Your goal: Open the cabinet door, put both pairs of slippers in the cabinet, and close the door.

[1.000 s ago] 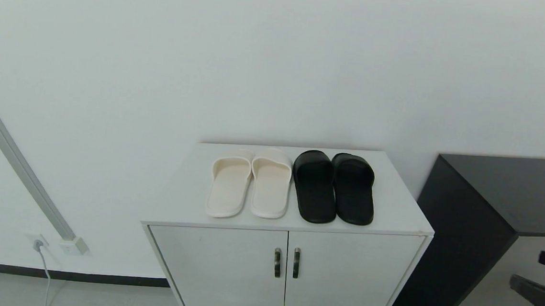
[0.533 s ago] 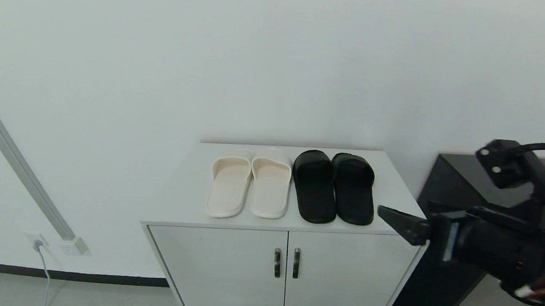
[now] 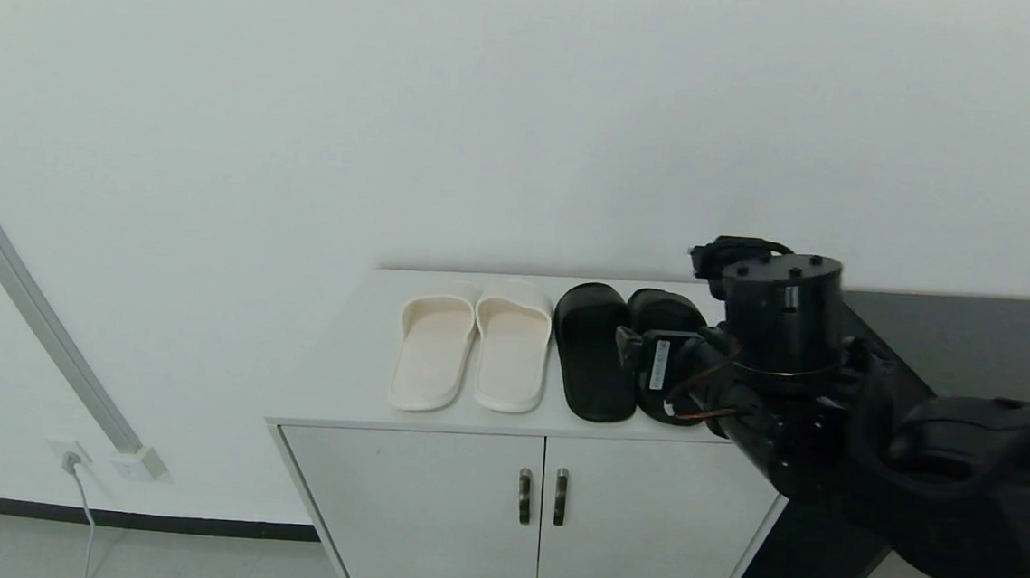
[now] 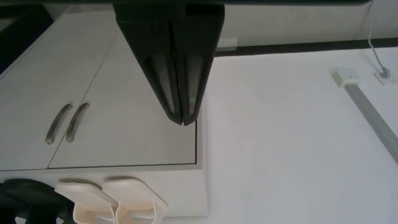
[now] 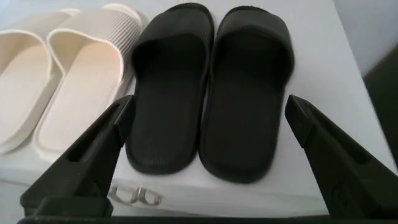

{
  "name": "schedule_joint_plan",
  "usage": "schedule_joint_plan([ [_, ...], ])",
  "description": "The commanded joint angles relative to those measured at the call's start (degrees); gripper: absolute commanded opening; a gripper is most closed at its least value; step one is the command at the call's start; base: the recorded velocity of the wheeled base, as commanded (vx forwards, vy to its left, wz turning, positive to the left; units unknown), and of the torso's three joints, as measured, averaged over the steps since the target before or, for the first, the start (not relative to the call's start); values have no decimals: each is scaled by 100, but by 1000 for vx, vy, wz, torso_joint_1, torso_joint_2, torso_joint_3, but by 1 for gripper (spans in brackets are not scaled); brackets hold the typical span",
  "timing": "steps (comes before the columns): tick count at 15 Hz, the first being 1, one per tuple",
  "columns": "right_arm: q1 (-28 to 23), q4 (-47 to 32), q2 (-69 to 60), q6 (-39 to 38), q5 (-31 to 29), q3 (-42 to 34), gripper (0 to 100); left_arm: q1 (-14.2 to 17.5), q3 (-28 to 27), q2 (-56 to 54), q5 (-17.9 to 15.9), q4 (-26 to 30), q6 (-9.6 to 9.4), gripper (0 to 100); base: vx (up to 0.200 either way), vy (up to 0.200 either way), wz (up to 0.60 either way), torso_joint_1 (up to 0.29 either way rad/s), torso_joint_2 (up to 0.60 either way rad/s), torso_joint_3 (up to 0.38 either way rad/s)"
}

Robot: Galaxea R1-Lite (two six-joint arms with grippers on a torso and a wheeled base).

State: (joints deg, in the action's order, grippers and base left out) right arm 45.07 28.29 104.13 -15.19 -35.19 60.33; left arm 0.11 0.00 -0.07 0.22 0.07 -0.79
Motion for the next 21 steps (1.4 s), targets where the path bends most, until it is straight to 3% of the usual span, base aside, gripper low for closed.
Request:
schedule_joint_plan([
  [1, -51, -17, 907, 16, -93, 603, 100, 7, 0, 7, 4, 1, 0, 0, 0, 0, 0, 0, 0, 0],
  [7, -534, 1, 1804, 227, -23, 1508, 100, 7, 0, 7, -4, 1, 0, 0, 0, 0, 0, 0, 0, 0],
  [17, -842, 1, 2568, 385, 241, 2633, 100, 7, 0, 7, -4, 1, 0, 0, 0, 0, 0, 0, 0, 0],
  [18, -877, 1, 2577, 420, 241, 2686, 0, 7, 0, 7, -4, 1, 0, 0, 0, 0, 0, 0, 0, 0],
  [21, -912, -8, 2603, 447, 241, 2738, 0, 7, 0, 7, -4, 1, 0, 0, 0, 0, 0, 0, 0, 0],
])
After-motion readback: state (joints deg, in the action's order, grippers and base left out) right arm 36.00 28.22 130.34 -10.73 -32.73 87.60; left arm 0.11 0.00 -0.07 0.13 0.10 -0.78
